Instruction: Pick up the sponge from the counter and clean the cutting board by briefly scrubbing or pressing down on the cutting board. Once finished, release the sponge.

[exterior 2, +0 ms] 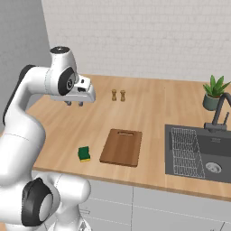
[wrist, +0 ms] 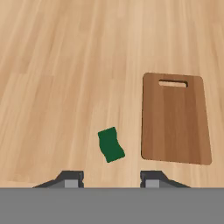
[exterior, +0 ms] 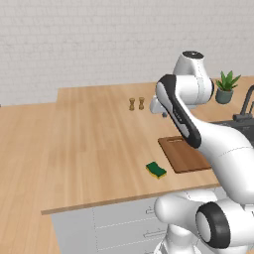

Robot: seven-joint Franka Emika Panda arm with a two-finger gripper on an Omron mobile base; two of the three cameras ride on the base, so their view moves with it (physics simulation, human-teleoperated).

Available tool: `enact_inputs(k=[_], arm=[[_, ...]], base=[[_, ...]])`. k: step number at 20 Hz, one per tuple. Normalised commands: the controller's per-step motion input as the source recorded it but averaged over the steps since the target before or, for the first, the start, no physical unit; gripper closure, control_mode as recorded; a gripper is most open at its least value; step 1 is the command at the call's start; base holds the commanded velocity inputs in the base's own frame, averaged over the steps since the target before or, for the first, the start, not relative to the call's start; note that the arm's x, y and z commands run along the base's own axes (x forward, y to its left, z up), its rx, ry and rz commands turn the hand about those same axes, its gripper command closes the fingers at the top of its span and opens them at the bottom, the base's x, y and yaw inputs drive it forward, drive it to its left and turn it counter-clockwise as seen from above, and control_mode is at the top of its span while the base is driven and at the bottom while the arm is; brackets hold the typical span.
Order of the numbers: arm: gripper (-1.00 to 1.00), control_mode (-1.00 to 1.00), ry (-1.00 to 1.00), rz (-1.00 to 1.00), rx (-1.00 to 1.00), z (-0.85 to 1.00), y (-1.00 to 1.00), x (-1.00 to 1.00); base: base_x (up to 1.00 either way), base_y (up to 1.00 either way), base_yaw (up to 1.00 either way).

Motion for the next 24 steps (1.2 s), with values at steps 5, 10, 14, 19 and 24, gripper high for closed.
enact_inputs(k=[5, 10, 14, 19, 24], arm=[[-1.00, -1.00, 0.00, 0.00, 0.00, 0.00, 0.00, 0.00], [-1.00, -1.00, 0.00, 0.00, 0.00, 0.00, 0.00, 0.00], [-1.00, -1.00, 0.00, 0.00, 0.00, -0.21, 0.13, 0.00], [-1.00, -1.00, 0.00, 0.00, 0.00, -0.87, 0.18, 0.02], [-1.00, -1.00, 0.00, 0.00, 0.00, -0.91, 0.00, 0.00]], base=[[0.00, 0.00, 0.00], [0.00, 0.00, 0.00], [0.00, 0.00, 0.00], [0.00, 0.00, 0.00], [0.00, 0.00, 0.00]])
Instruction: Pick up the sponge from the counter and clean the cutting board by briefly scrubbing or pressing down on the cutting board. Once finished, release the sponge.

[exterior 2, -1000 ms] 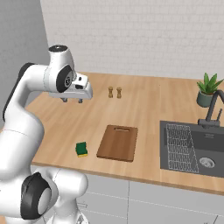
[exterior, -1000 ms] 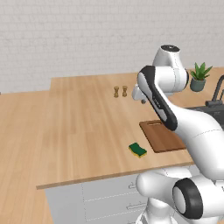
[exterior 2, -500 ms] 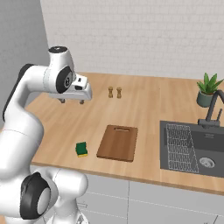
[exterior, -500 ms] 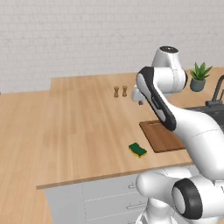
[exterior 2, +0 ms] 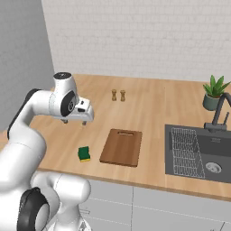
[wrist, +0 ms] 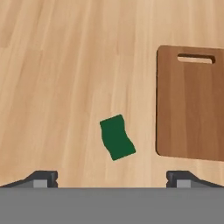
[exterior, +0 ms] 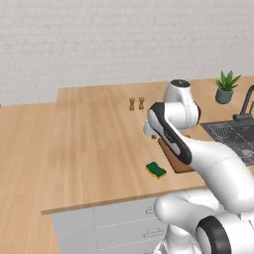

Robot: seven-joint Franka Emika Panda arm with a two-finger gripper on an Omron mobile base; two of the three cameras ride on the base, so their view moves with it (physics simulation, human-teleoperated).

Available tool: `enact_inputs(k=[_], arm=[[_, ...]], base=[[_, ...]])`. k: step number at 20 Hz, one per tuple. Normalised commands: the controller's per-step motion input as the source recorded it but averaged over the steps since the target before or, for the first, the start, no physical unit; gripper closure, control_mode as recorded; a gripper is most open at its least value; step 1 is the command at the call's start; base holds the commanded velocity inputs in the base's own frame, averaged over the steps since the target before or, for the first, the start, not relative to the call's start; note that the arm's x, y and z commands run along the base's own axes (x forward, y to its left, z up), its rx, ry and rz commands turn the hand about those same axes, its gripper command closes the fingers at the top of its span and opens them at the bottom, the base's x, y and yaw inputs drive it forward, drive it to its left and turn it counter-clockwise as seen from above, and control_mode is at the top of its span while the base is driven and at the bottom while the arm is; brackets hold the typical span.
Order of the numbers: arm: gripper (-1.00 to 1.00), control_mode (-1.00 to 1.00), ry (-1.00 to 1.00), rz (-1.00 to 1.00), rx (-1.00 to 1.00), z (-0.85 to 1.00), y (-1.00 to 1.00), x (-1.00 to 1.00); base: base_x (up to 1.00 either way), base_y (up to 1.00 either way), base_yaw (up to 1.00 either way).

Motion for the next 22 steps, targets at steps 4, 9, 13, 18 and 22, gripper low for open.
enact_inputs(k=[4, 9, 13, 18, 22], arm=[[-1.00, -1.00, 0.00, 0.00, 0.00, -0.59, 0.00, 0.00], [-1.00, -1.00, 0.00, 0.01, 0.00, -0.37, 0.00, 0.20], [-1.00, -1.00, 0.00, 0.14, 0.00, -0.50, -0.10, 0.13], [-1.00, -1.00, 0.01, 0.11, 0.00, -0.55, -0.01, 0.11], [-1.00, -1.00, 0.05, 0.03, 0.00, -0.48, 0.00, 0.17]], base=[[0.00, 0.00, 0.00], [0.00, 0.00, 0.00], [0.00, 0.00, 0.00], [0.00, 0.00, 0.00], [0.00, 0.00, 0.00]])
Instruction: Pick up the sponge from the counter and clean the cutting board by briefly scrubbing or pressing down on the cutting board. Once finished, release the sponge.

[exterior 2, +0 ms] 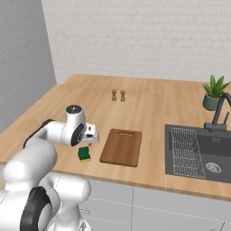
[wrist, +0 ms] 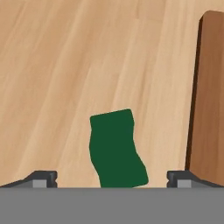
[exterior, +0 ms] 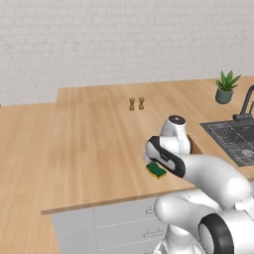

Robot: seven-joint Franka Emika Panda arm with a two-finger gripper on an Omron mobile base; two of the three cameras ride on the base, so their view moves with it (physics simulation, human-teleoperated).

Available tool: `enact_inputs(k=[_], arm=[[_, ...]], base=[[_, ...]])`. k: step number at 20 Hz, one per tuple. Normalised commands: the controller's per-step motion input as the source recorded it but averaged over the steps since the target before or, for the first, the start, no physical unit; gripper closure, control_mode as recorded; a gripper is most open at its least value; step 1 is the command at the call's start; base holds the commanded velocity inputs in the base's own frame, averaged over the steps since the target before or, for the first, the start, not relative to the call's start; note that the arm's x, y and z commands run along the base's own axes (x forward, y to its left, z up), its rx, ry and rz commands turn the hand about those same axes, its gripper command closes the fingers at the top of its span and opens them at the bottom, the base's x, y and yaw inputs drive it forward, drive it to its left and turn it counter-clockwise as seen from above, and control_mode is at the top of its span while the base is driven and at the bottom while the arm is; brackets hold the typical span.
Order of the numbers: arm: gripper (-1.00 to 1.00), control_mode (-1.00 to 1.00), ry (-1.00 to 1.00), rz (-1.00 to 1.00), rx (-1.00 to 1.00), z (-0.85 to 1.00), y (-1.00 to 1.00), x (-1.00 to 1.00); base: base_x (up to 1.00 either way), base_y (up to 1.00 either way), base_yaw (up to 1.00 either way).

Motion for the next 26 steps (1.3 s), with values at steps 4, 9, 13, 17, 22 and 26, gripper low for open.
enact_inputs(k=[4, 9, 13, 17, 22, 26], arm=[[-1.00, -1.00, 0.04, 0.01, 0.00, -0.30, 0.00, 0.13], [-1.00, -1.00, 0.03, 0.00, 0.00, -0.25, 0.00, 0.13], [-1.00, -1.00, 0.03, 0.00, 0.00, -0.26, 0.02, 0.10], [-1.00, -1.00, 0.02, 0.00, 0.00, -0.23, 0.00, 0.08], [-1.00, -1.00, 0.02, 0.00, 0.00, -0.12, 0.05, 0.07], [-1.00, -1.00, 0.00, 0.01, 0.00, -0.15, 0.00, 0.00]], base=[[0.00, 0.00, 0.00], [0.00, 0.00, 0.00], [0.00, 0.00, 0.00], [0.00, 0.00, 0.00], [0.00, 0.00, 0.00], [0.00, 0.00, 0.00]])
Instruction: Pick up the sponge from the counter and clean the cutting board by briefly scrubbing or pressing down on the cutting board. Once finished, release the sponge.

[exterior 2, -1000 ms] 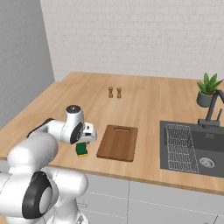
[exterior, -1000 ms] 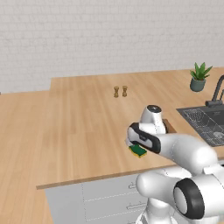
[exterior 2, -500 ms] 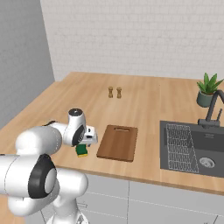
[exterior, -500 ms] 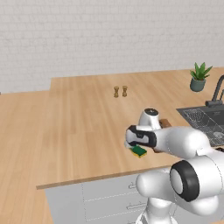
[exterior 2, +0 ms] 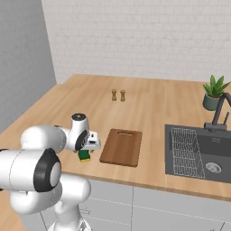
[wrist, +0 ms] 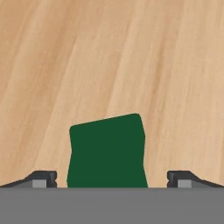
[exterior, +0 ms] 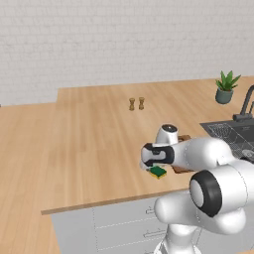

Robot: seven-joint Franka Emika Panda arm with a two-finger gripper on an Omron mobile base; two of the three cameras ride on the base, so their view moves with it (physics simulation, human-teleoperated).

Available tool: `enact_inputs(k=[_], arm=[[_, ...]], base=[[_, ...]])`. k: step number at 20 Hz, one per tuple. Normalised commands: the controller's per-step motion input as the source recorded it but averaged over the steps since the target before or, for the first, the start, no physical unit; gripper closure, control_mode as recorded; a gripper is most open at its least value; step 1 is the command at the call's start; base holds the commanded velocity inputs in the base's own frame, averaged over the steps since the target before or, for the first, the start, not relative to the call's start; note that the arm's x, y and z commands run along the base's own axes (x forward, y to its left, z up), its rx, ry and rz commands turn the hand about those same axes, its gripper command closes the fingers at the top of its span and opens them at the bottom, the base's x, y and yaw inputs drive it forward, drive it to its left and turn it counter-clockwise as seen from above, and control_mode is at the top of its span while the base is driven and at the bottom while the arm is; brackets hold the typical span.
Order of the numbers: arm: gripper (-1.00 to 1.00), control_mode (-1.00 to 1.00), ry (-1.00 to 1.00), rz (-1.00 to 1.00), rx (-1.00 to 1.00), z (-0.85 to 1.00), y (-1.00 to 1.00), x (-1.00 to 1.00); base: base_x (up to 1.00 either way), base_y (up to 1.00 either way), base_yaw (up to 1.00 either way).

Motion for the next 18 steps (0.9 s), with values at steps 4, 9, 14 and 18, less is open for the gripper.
enact_inputs(k=[4, 9, 14, 18], arm=[[-1.00, -1.00, 0.00, 0.00, 0.00, -0.27, 0.00, 0.00], [-1.00, -1.00, 0.00, 0.00, 0.00, -0.16, 0.01, 0.00], [1.00, -1.00, 0.00, 0.00, 0.00, 0.00, 0.00, 0.00], [1.00, -1.00, 0.00, 0.00, 0.00, 0.00, 0.00, 0.00]], base=[[0.00, 0.00, 0.00], [0.00, 0.00, 0.00], [0.00, 0.00, 0.00], [0.00, 0.00, 0.00]])
